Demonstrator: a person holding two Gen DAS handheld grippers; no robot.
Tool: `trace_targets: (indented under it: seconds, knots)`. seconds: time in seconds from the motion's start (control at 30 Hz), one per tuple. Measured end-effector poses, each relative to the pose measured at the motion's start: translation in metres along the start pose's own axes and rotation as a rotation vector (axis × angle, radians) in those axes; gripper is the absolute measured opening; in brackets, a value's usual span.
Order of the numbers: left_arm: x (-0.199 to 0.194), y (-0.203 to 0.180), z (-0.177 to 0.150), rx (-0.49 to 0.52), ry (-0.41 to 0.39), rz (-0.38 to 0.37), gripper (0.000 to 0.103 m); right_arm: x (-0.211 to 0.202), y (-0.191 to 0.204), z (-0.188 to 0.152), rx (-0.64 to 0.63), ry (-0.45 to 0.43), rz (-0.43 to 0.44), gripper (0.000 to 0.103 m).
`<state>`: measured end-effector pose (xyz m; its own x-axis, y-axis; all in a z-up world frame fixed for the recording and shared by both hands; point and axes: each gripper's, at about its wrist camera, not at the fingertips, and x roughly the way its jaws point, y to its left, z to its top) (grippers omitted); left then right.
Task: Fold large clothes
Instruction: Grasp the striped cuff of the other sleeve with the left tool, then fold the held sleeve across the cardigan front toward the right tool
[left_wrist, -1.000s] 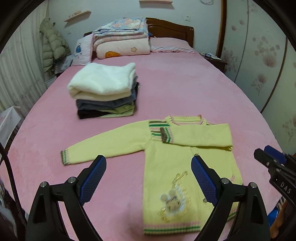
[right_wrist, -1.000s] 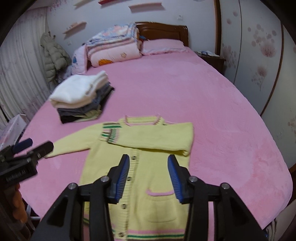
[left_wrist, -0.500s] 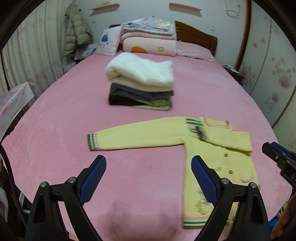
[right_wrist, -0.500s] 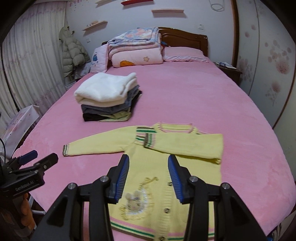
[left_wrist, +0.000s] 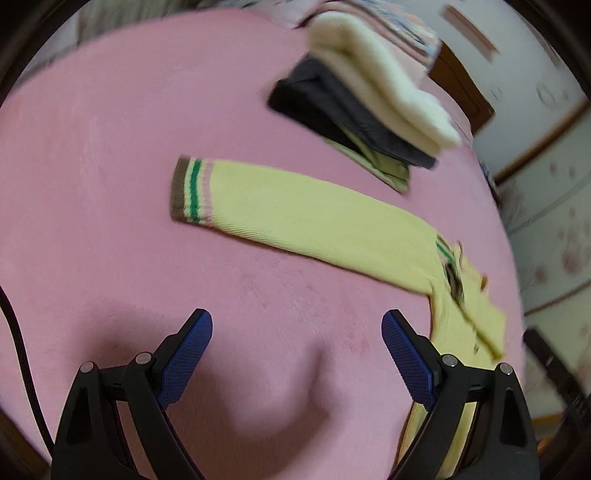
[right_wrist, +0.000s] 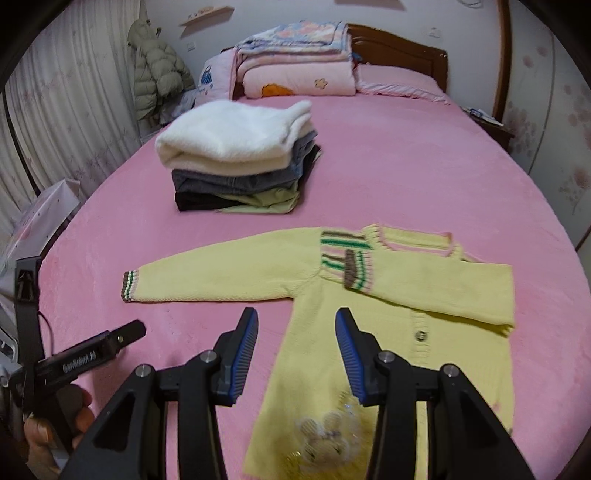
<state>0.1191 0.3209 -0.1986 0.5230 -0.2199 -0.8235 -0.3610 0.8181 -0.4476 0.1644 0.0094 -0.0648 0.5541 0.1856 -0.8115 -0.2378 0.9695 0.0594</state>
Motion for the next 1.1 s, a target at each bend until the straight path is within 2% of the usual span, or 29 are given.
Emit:
trace_targets:
  seconds: [0.13, 0.33, 0.4, 0.43, 0.47, 0.53, 0.63, 0.73, 0.8, 0.9, 1.1]
  knots:
    - [0.023, 0.019, 0.011, -0.092, -0.013, -0.049, 0.092, 0.024, 0.009, 0.006, -0.028, 0.024, -0.007, 0.044]
    - [0.05, 0.02, 0.029, -0.128, -0.089, -0.078, 0.091, 0.056, 0.014, 0.016, -0.037, 0.05, 0.008, 0.044]
    - [0.058, 0.016, 0.036, -0.123, -0.105, -0.082, 0.076, 0.064, 0.013, 0.018, -0.035, 0.058, 0.011, 0.044]
    - [0.064, 0.013, 0.04, -0.127, -0.104, -0.095, 0.056, 0.069, 0.013, 0.018, -0.032, 0.063, 0.012, 0.044]
    - [0.067, 0.013, 0.043, -0.133, -0.1, -0.11, 0.03, 0.072, 0.012, 0.019, -0.03, 0.066, 0.011, 0.044]
    - [0.078, 0.013, 0.048, -0.164, -0.082, -0.149, 0.007, 0.076, 0.011, 0.02, -0.024, 0.067, 0.012, 0.044]
    - [0.068, 0.012, 0.057, -0.171, -0.129, -0.161, 0.004, 0.08, 0.003, 0.019, -0.007, 0.073, 0.011, 0.044]
    - [0.043, -0.013, 0.055, -0.086, -0.213, -0.14, 0.004, 0.079, -0.006, 0.017, 0.011, 0.075, 0.009, 0.044]
    - [0.02, -0.039, 0.054, -0.007, -0.267, -0.139, 0.004, 0.075, -0.013, 0.017, 0.021, 0.065, 0.006, 0.044]
    - [-0.007, -0.086, 0.052, 0.116, -0.318, -0.186, 0.004, 0.067, -0.029, 0.017, 0.05, 0.041, 0.005, 0.044]
    - [-0.037, -0.198, 0.039, 0.334, -0.357, -0.302, 0.004, 0.038, -0.08, 0.012, 0.134, -0.017, -0.014, 0.044]
